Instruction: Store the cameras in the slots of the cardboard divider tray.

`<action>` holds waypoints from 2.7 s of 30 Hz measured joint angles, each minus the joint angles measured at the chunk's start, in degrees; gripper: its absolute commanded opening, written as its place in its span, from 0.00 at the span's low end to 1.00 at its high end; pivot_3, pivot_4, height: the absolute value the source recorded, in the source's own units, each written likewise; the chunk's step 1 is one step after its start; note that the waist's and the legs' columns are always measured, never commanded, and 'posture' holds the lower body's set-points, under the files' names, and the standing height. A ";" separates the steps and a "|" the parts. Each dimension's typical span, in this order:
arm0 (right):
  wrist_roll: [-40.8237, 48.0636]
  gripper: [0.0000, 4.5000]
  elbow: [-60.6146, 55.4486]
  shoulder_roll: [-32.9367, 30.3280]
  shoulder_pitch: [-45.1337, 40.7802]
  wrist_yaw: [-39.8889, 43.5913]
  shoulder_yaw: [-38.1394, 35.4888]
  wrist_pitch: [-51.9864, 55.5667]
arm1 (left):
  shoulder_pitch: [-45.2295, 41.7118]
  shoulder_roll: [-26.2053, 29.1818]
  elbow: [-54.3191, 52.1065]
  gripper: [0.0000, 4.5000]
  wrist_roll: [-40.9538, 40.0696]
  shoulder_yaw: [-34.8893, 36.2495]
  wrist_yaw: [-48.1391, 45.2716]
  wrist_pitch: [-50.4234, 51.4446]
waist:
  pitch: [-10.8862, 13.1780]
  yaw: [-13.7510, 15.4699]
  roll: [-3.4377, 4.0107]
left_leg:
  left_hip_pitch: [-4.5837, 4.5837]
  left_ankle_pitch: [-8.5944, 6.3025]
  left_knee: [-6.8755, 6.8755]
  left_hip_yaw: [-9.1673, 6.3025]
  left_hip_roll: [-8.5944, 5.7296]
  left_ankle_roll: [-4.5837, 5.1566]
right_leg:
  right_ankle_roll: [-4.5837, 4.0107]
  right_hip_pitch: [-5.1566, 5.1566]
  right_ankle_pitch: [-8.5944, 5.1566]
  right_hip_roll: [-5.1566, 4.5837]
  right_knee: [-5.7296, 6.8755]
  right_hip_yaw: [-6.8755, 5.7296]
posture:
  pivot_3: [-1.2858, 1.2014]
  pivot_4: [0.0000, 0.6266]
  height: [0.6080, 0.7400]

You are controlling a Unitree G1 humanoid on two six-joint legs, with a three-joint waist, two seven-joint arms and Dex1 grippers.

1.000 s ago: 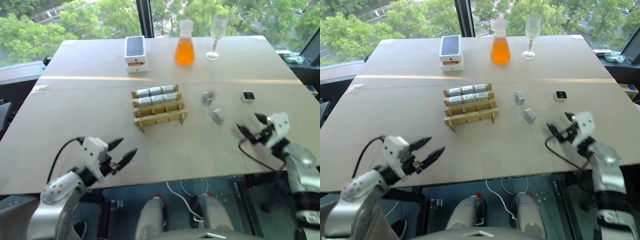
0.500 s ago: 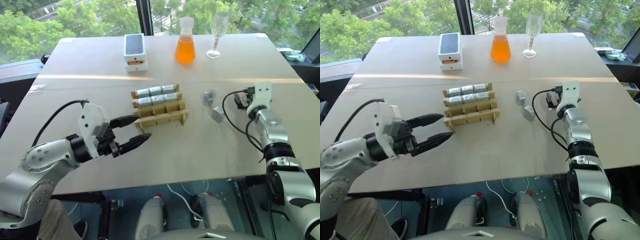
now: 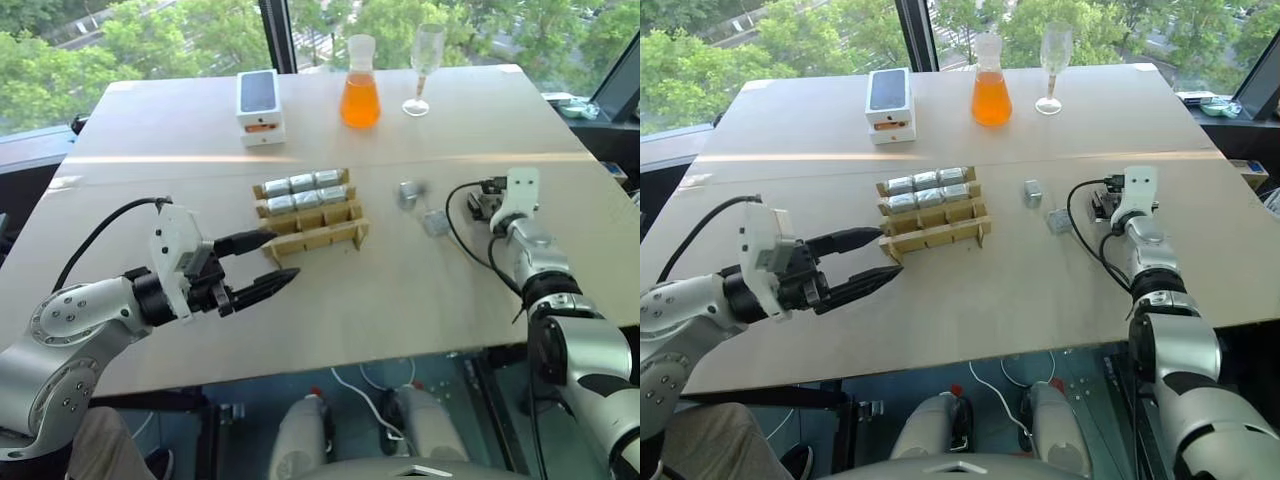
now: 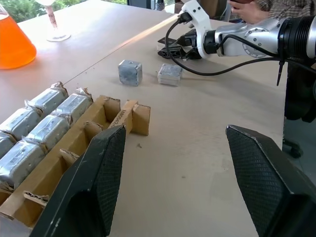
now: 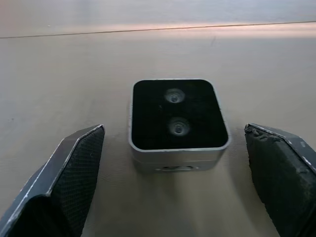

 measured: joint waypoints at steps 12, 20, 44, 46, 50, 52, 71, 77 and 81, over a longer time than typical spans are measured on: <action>0.59 0.42 1.65 0.39 -0.54 1.60 -0.82 -1.82 | -1.10 -0.06 1.17 0.75 0.66 -0.05 -0.58 -0.35 | 0.01 0.09 0.02 | -0.01 0.00 0.00 0.03 -0.01 0.00 | 0.00 0.00 0.00 -0.02 -0.01 0.01 | 0.52 0.24 1.00; -0.41 0.42 -7.15 -0.20 2.97 15.26 3.48 -9.76 | -2.41 -0.72 2.65 0.75 0.46 -0.15 -0.26 -0.54 | 0.14 0.09 0.22 | -0.02 0.00 -0.02 0.04 0.00 0.00 | 0.01 -0.03 0.00 -0.01 -0.02 0.04 | 0.52 0.24 1.00; -34.59 0.42 -44.47 -4.53 -0.76 28.32 38.34 -46.72 | -36.50 0.75 36.55 0.75 8.10 -23.28 -22.23 2.66 | 0.27 0.53 0.13 | -0.17 0.03 0.07 0.17 -0.01 -0.04 | 0.02 -0.21 -0.01 0.07 0.01 0.02 | 0.52 0.24 1.00; -35.22 0.42 -44.07 -4.33 -0.89 27.90 39.12 -47.52 | -39.07 0.38 39.56 0.75 10.40 -25.51 -24.70 2.04 | 0.27 0.53 0.13 | -0.18 0.03 0.09 0.19 -0.02 -0.04 | 0.02 -0.22 0.00 0.07 0.02 0.03 | 0.52 0.24 1.00; -35.66 0.42 -43.95 -3.33 -1.60 27.78 40.17 -47.59 | -43.68 -1.37 44.14 0.70 14.25 -29.73 -29.56 0.83 | 0.30 0.45 0.09 | -0.19 0.03 0.14 0.22 -0.01 -0.04 | 0.02 -0.24 0.00 0.30 0.06 0.10 | 0.52 0.24 1.00; -35.93 0.42 -43.94 -3.07 -1.66 27.69 40.61 -47.47 | -44.25 -1.73 44.95 0.60 15.23 -30.53 -31.16 0.30 | 0.30 0.38 0.08 | -0.19 0.03 0.14 0.25 0.01 -0.04 | 0.02 -0.28 0.00 0.28 0.08 0.15 | 0.52 0.24 1.00; -16.80 0.99 -56.56 -3.40 12.09 36.90 37.99 -23.38 | -46.24 -2.33 51.56 0.17 21.89 -29.91 -35.92 -6.73 | 0.33 0.60 0.04 | -0.25 0.02 0.30 0.22 0.04 -0.02 | 0.01 -0.30 0.00 0.09 0.16 0.12 | 0.52 0.24 1.00; 6.77 0.99 -68.75 -5.76 29.26 39.44 25.85 0.73 | -46.86 -2.94 60.82 0.17 26.55 -26.94 -34.10 -18.42 | 0.31 1.17 -0.02 | -0.24 0.01 0.37 0.07 0.02 -0.01 | 0.01 -0.17 0.00 0.07 0.17 -0.05 | 0.52 0.24 1.00; 16.01 0.99 -75.10 -5.57 41.54 38.16 22.77 10.95 | -47.75 -5.20 70.26 0.17 29.30 -26.73 -34.34 -25.97 | 0.33 1.30 -0.05 | -0.34 0.01 0.42 0.03 0.01 0.00 | 0.02 -0.22 0.00 0.17 0.16 -0.09 | 0.52 0.24 1.00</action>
